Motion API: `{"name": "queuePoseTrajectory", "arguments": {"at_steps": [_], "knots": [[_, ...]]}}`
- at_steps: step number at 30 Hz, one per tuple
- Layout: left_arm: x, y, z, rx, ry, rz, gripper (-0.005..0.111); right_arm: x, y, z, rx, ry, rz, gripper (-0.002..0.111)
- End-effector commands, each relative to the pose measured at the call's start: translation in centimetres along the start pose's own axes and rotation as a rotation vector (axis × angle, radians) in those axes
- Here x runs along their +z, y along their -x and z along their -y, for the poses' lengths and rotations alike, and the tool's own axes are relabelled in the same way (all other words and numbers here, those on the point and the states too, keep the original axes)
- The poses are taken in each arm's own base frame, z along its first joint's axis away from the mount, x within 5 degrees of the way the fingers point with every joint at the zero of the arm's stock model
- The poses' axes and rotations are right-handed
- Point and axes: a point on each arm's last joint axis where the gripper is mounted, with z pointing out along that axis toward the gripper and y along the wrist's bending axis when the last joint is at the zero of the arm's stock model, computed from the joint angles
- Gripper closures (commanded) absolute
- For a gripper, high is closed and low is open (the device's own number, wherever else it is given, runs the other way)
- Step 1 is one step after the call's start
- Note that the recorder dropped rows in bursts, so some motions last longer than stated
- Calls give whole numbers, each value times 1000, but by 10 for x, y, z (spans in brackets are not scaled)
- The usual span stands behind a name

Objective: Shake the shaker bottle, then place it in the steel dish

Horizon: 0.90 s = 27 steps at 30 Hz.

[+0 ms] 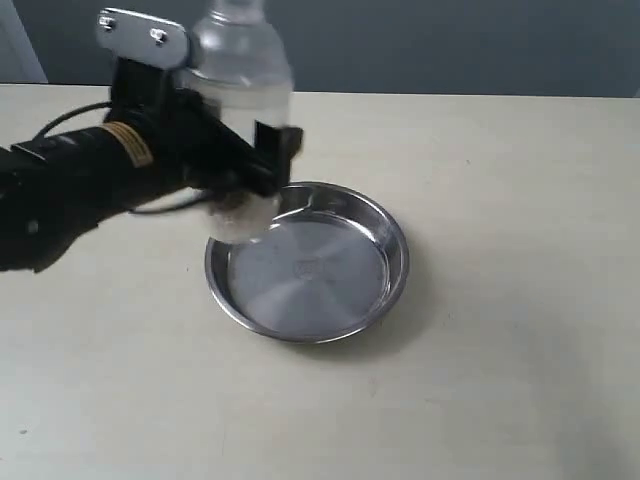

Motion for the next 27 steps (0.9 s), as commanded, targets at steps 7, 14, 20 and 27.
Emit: {"name": "queuePoseTrajectory", "arguments": {"at_steps": [7, 14, 20, 27], "knots": [[-7, 8, 26, 230, -140, 75, 106, 0, 0, 0, -1, 3, 13, 109], [-8, -2, 30, 260, -157, 15, 106, 0, 0, 0, -2, 4, 12, 109], [-8, 2, 10, 74, -11, 59, 106, 0, 0, 0, -1, 5, 12, 109], [-9, -4, 10, 112, -35, 34, 106, 0, 0, 0, -1, 5, 12, 109]]}}
